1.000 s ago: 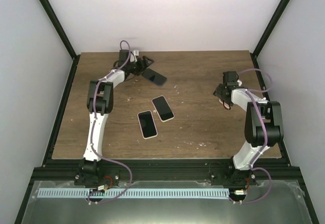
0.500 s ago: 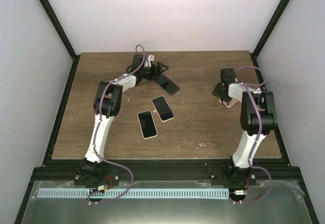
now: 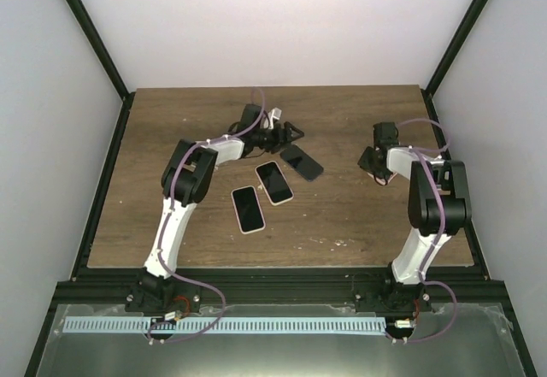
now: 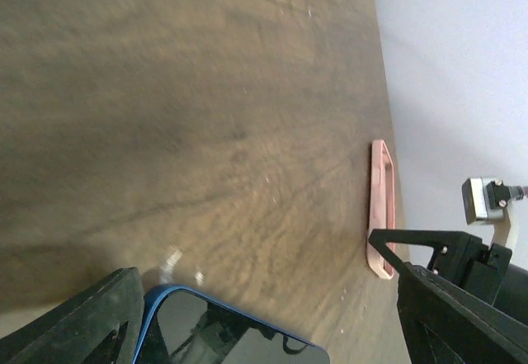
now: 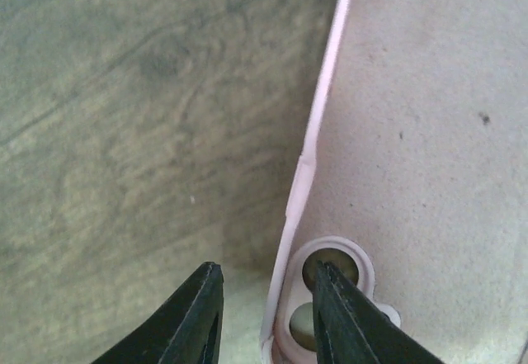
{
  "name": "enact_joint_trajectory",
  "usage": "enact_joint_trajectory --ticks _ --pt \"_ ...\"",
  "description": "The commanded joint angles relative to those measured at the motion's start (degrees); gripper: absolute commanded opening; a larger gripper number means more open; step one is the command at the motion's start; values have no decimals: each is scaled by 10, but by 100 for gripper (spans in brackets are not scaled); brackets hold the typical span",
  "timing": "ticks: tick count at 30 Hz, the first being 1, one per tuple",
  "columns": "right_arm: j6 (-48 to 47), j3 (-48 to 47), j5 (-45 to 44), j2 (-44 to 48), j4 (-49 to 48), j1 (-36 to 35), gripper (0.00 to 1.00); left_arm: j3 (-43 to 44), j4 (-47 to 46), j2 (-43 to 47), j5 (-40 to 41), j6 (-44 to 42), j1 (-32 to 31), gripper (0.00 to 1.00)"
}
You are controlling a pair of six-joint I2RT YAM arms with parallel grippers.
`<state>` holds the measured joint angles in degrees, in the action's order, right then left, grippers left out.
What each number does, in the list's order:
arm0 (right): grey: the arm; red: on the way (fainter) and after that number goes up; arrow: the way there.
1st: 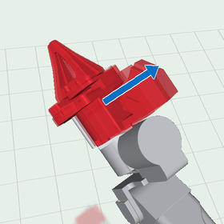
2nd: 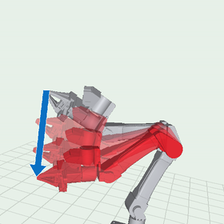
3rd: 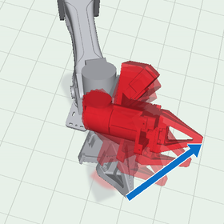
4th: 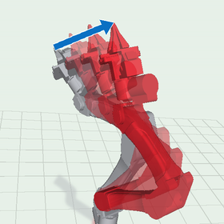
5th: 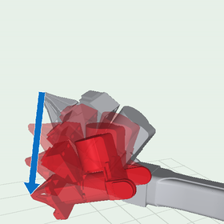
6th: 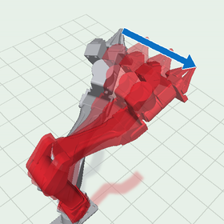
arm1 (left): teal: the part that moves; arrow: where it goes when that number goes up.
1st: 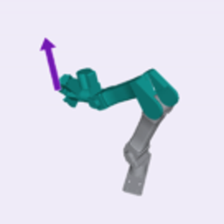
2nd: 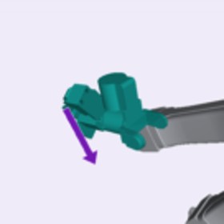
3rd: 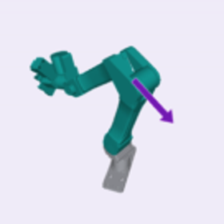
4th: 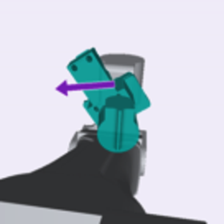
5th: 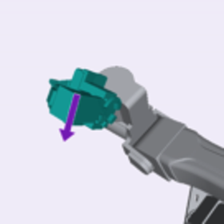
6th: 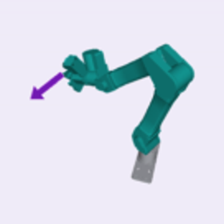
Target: Put the phone into the phone case
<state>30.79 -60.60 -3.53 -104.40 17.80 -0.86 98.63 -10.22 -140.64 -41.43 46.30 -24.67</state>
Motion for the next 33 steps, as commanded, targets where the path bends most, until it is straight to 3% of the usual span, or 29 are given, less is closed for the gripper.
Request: enact_joint_trajectory --ticks 1,4,8,14,19,33 --pt "12 25 9 38 17 4 31 -47 48 16 -9 -10 -34 85" --pt "14 49 14 56 12 3 29 -76 40 47 -9 -14 -51 85" --pt "8 74 20 77 10 3 17 -130 27 95 -3 -20 -67 85" --pt "-10 122 57 113 -26 3 8 -208 7 150 4 -24 -84 85" --pt "-38 140 125 108 -54 -1 6 -260 -14 175 8 -24 -95 85" --pt "-78 188 159 110 -76 -73 5 -361 -32 254 54 -25 -97 85"
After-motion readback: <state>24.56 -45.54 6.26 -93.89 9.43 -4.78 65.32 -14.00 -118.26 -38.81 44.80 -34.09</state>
